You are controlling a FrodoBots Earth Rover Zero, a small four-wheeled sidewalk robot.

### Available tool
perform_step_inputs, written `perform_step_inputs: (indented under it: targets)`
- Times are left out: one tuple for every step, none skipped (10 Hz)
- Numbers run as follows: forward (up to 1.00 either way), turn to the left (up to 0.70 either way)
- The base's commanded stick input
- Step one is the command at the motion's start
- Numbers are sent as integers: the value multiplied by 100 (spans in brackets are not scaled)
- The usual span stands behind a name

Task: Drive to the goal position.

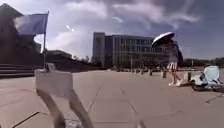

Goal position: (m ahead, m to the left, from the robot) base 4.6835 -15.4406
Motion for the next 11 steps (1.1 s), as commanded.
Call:
perform_step_inputs:
  targets:
    - [0, -70]
    - [0, -70]
    - [0, -70]
    - [0, -70]
    - [0, -70]
    - [0, -70]
    - [0, -70]
    - [0, -70]
    - [0, -70]
    - [0, -70]
    - [0, -70]
